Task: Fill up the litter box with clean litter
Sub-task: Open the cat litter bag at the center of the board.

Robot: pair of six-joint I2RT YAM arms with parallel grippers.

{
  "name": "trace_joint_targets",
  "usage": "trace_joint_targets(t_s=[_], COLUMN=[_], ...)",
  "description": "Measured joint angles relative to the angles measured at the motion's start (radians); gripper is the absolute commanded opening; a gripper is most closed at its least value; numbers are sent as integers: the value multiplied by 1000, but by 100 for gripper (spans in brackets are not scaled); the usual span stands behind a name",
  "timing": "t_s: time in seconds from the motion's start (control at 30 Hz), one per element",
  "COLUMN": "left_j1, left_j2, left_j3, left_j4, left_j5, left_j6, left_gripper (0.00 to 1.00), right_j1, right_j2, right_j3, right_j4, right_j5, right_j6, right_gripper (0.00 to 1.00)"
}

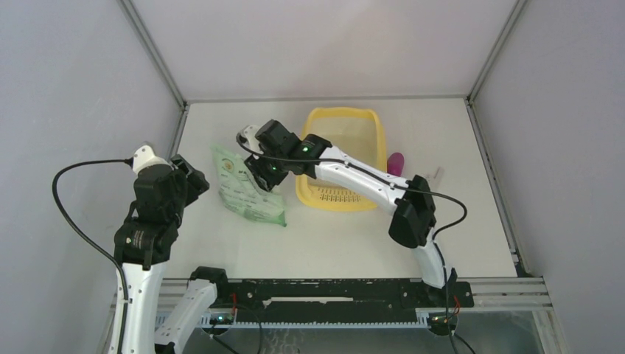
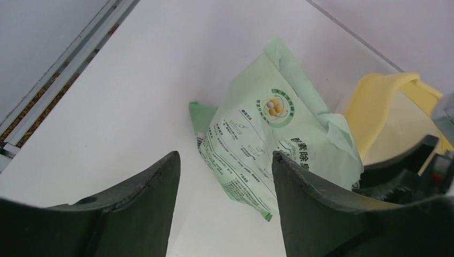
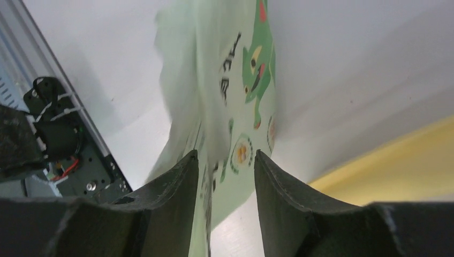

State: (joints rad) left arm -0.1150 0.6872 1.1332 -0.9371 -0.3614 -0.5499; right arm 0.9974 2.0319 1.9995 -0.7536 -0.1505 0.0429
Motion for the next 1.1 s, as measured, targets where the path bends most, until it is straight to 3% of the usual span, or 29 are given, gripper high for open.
trace_joint_targets(t_s=[0.13,0.3,0.5,0.73,0.97,1.1], left_j1=[0,0,0,0,0,0], left_j2=[1,6,6,5,-2,-15], left_j3=[0,0,0,0,0,0], left_j4=[0,-1,-1,-1,-3,-12], left_j5=[2,2,3,8,9,9], left_j6=[0,1,1,1,0,0], left_gripper=[68,69,69,69,69,69], right_j1=[3,8,16,20,64,113], right_j2=[119,173,171,154,154,68], right_j3=[159,234,235,188,169,-75], right_j4=[-72,-121,-111,47,186,377], right_j5=[3,22,172,359,426,462], right_j6=[-14,-28,-126,-285,-448,-529], right_gripper=[1,0,0,0,0,0])
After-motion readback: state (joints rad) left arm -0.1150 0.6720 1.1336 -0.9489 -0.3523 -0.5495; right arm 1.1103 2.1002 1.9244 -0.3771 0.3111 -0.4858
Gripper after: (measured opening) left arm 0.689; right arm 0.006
